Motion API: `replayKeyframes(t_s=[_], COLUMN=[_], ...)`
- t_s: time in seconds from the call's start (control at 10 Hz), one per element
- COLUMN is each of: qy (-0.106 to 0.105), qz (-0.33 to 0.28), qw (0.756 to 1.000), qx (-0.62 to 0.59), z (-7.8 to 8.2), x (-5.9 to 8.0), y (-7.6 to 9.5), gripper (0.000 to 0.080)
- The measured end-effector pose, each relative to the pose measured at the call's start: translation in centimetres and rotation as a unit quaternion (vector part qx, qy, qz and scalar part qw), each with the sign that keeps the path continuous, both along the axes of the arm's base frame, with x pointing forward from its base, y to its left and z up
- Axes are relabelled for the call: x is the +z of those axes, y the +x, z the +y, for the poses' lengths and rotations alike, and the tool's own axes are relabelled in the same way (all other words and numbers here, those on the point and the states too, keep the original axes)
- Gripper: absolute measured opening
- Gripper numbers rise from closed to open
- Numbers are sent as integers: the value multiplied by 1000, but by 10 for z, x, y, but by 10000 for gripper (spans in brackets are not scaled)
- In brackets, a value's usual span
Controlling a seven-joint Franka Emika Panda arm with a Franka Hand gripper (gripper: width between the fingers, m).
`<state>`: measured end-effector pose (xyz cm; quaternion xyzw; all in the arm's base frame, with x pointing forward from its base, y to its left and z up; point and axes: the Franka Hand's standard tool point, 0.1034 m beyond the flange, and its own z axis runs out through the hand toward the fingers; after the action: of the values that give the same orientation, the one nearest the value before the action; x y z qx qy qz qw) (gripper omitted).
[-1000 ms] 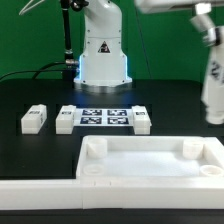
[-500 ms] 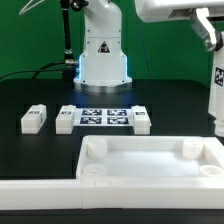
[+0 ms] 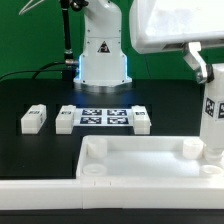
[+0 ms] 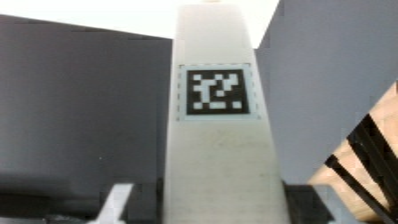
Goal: Assemble desk
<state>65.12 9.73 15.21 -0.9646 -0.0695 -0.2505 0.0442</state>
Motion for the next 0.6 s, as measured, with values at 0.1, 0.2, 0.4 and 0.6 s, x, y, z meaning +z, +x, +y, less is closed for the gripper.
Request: replayKeyframes(t_s=[0.1,0.2,0.4,0.6], qy=[0,0,0,0], qz=[3,6,10,13], qw=[1000,1000,1000,1000], qx=[1,1,3,6], z=[1,1,3,7], x=[-5,-7,-15,-19], y=[-1,-2,-3,-5], gripper=[291,291,291,291])
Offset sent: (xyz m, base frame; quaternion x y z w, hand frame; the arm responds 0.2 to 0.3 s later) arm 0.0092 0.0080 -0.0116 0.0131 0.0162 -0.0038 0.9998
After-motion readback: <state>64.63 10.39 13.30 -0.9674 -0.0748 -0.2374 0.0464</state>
